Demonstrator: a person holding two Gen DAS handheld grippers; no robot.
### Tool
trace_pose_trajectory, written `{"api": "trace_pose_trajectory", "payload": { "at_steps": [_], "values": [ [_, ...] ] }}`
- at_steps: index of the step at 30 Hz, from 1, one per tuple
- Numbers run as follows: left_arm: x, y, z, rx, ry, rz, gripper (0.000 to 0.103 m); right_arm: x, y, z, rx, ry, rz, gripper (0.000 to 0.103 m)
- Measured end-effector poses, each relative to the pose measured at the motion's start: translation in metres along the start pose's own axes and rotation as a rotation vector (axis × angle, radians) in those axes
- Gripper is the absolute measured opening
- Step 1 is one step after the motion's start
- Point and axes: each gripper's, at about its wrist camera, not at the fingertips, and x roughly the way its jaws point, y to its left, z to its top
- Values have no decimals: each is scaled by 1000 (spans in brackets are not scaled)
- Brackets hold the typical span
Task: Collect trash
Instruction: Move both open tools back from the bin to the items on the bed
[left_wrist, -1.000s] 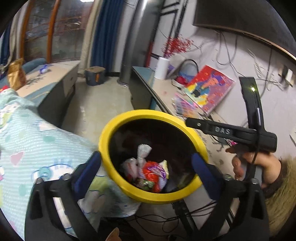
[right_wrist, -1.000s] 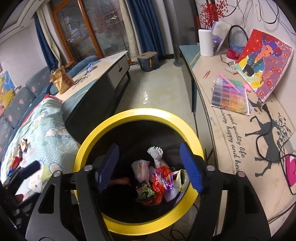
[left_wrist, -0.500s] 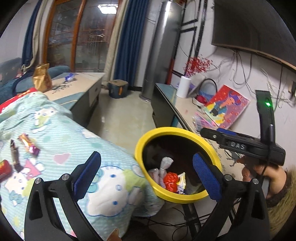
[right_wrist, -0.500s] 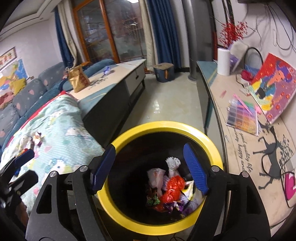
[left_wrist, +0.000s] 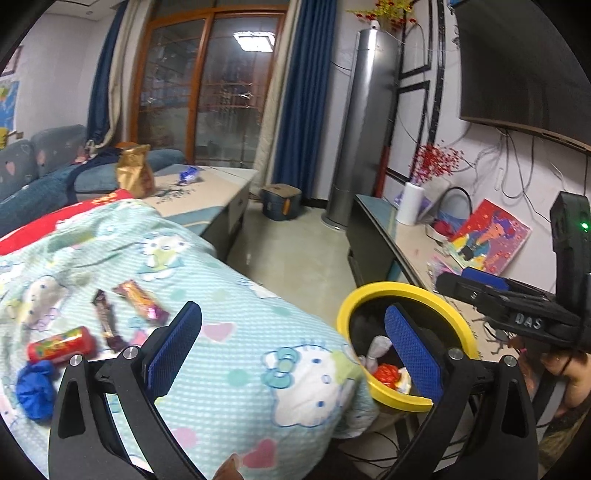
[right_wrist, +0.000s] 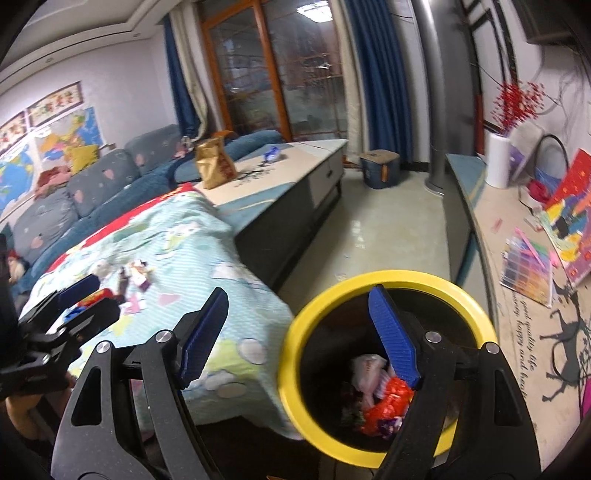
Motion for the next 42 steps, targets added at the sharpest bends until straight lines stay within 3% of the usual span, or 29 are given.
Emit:
{"api": "trace_pose_trajectory", "payload": {
  "at_steps": [23, 34, 42],
  "values": [
    [-57, 103, 7, -115, -85, 243, 97, 31, 115, -2, -145, 52, 222, 70],
    [-79, 170, -9, -207, -44, 354, 97, 69, 169, -5, -194, 140, 306, 70],
    [-85, 219, -33, -307, 36, 382, 96, 104, 209, -9, -265, 210, 345, 57]
  ]
}}
